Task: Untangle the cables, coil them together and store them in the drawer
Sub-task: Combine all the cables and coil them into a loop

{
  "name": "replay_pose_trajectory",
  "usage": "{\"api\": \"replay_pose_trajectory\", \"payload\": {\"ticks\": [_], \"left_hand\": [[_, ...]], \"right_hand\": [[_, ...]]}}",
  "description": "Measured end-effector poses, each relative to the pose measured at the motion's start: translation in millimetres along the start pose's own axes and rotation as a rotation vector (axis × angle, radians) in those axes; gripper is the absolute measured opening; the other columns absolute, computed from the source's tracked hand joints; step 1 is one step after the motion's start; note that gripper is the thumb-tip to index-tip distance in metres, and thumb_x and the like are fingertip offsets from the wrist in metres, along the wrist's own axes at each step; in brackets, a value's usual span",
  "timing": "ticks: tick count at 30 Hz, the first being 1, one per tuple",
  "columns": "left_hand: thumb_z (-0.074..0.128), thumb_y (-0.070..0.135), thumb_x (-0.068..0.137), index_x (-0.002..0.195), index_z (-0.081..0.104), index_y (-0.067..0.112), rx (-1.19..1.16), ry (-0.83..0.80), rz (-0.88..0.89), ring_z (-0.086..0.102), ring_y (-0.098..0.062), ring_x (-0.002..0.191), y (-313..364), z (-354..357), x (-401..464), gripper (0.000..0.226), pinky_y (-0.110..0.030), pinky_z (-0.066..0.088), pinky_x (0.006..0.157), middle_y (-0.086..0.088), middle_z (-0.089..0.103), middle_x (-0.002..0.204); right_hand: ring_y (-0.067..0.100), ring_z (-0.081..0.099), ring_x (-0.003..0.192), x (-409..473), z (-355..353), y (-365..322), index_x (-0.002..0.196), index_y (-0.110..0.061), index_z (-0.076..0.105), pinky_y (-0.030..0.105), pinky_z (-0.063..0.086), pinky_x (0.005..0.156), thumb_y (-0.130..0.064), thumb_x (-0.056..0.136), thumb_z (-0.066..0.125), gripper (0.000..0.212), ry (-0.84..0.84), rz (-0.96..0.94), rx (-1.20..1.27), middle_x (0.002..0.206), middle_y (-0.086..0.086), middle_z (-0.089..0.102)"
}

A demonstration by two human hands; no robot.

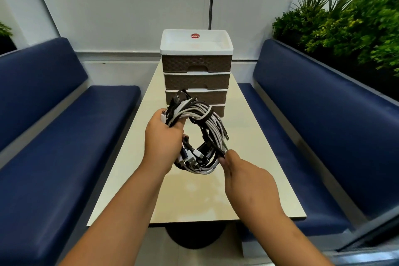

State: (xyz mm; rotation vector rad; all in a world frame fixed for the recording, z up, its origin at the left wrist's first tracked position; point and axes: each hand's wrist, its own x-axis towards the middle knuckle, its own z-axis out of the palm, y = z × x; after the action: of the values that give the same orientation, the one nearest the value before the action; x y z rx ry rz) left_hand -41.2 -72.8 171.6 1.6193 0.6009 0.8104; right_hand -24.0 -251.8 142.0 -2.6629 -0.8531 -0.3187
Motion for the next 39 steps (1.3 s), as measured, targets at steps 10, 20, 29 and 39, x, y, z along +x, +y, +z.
{"api": "replay_pose_trajectory", "payload": {"ticks": [10,20,29,39], "left_hand": [[0.064,0.018,0.093,0.085,0.058,0.018,0.081,-0.251,-0.102,0.059,-0.024,0.060,-6.5,-7.9,1.0,0.010,-0.034,0.050,0.059,-0.004,0.057,0.061],[0.063,0.012,0.092,0.083,0.055,0.012,0.091,-0.430,-0.449,0.053,-0.019,0.047,-76.1,-6.9,10.8,0.012,-0.032,0.045,0.057,-0.005,0.048,0.061],[0.067,0.013,0.090,0.067,0.055,0.007,0.120,-0.404,-0.721,0.053,-0.019,0.046,-151.3,-12.5,19.6,0.027,-0.026,0.044,0.049,-0.006,0.051,0.056],[0.068,0.014,0.084,0.087,0.067,-0.006,0.089,-0.451,-0.820,0.066,-0.027,0.061,-188.1,-24.3,29.5,0.020,-0.030,0.051,0.062,-0.014,0.068,0.065]], "right_hand": [[0.005,0.057,0.074,3.8,-5.3,29.6,0.086,-0.034,0.050,0.027,0.049,0.064,-0.078,0.078,0.047,0.044,-0.205,0.013,0.411,0.087,-0.014,0.057],[0.007,0.058,0.095,10.3,54.3,32.7,0.128,-0.032,0.041,0.032,0.051,0.083,-0.061,0.085,0.057,0.055,-0.261,0.222,0.603,0.123,-0.007,0.047],[0.013,0.047,0.123,-1.4,129.6,5.0,0.139,-0.031,0.039,0.036,0.045,0.099,-0.061,0.077,0.063,0.073,-0.391,0.187,0.576,0.129,-0.006,0.053],[0.013,0.036,0.136,-12.8,160.1,-10.5,0.150,-0.027,0.027,0.034,0.035,0.111,-0.065,0.084,0.044,0.079,-0.396,0.210,0.471,0.149,-0.005,0.039]]}}
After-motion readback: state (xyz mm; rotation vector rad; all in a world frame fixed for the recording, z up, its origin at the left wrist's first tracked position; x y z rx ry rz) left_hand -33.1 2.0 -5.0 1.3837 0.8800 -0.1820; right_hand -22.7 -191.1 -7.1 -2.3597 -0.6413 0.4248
